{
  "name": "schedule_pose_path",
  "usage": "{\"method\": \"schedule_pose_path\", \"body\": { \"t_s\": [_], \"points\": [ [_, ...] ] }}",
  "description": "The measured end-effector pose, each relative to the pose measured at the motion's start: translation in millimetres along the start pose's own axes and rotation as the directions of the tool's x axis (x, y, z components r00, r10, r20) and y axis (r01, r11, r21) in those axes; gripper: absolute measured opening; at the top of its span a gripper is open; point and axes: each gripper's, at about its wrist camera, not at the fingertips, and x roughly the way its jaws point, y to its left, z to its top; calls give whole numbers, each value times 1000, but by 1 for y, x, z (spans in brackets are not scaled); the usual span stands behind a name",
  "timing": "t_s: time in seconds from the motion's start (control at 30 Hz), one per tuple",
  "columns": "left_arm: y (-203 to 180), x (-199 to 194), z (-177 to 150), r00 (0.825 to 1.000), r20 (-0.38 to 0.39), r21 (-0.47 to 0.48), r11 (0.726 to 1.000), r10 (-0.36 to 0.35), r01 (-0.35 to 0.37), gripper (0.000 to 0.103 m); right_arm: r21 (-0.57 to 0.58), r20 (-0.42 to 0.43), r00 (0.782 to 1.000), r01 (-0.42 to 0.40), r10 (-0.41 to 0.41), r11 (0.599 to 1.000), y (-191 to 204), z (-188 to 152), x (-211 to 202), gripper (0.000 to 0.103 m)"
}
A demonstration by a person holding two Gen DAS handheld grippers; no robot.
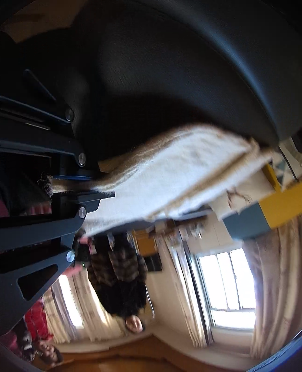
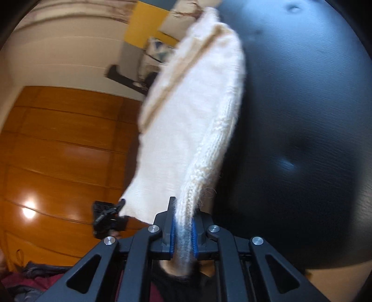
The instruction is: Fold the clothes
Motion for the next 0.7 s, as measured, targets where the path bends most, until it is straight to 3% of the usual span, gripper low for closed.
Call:
{"method": "schedule_pose_path", "body": {
  "t_s": [0.1,0.2,0.37,0.43,0.6,0.63,0.7],
  "points": [
    [-15,-5,19,997,35,41,997,-64,63,5,4,88,989,-121,120,993,6,6,-7,9],
    [-29,-4,51,988,83,62,990,-128,124,5,-50,152,973,-169,175,984,30,28,-15,9],
    [-56,7,119,962,154,115,971,-226,210,5,-137,214,940,-241,267,961,69,107,-9,9],
    [-61,22,154,959,159,129,968,-236,217,5,-152,225,942,-218,248,964,75,143,-1,9],
    [-31,80,235,985,150,33,997,-80,76,5,-131,258,945,-170,199,977,60,222,24,9],
    [-22,93,251,989,143,6,999,-43,42,6,-96,269,951,-134,155,986,47,236,32,12],
    [-6,120,283,992,124,-46,999,31,-26,6,32,247,965,-94,84,995,14,261,55,28]
  ]
}}
